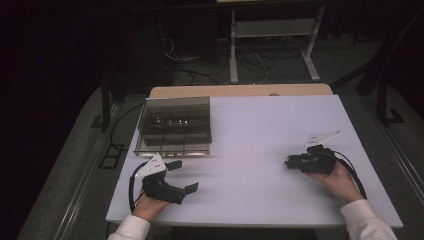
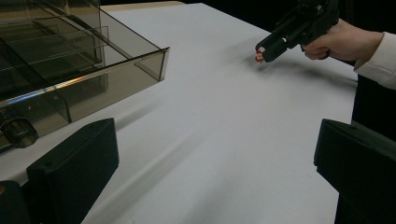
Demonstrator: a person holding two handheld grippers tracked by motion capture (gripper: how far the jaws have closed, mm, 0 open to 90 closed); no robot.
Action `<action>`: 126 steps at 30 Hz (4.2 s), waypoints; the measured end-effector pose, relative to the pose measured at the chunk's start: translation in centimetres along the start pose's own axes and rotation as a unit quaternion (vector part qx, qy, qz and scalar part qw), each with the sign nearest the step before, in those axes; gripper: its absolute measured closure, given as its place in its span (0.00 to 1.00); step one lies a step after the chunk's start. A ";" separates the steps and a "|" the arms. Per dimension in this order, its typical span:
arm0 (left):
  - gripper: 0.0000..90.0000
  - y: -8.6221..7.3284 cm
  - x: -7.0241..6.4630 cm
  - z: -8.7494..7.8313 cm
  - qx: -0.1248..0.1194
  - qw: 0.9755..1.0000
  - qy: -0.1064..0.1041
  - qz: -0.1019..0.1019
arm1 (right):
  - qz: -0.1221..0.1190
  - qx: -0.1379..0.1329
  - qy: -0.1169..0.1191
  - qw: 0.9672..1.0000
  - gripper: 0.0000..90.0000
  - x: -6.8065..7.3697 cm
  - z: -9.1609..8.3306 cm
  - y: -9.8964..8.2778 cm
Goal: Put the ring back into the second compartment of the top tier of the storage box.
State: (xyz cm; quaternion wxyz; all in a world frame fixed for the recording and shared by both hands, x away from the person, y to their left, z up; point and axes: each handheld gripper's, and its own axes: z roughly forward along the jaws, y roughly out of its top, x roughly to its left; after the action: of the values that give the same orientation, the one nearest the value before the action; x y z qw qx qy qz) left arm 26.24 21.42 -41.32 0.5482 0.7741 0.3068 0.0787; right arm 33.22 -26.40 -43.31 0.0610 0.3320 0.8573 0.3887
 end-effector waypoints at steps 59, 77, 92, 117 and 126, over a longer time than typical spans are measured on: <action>0.00 0.0 -0.1 -0.2 -0.004 1.000 0.000 0.001 | -0.031 -0.045 0.055 0.997 0.78 2.2 -2.0 9.0; 0.00 0.0 -0.1 -0.2 -0.003 1.000 -0.001 0.002 | -0.050 -0.050 0.067 0.995 0.78 3.4 -0.8 12.6; 0.00 0.1 -0.1 -0.3 -0.004 1.000 -0.004 0.002 | -0.059 -0.046 0.075 0.994 0.78 4.2 0.8 14.6; 0.00 0.1 -0.2 -0.3 -0.007 1.000 -0.008 0.003 | -0.093 -0.042 0.097 0.990 0.78 7.0 3.0 18.0; 0.00 0.1 -0.2 -0.4 -0.008 1.000 -0.009 0.002 | -0.103 -0.039 0.103 0.989 0.78 7.8 3.8 19.1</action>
State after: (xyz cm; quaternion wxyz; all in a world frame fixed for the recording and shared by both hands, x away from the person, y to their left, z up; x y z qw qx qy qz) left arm 25.94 21.61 -41.07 0.5570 0.7710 0.2996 0.0751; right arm 38.52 -10.09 -31.23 0.0252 0.1976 0.8727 0.4458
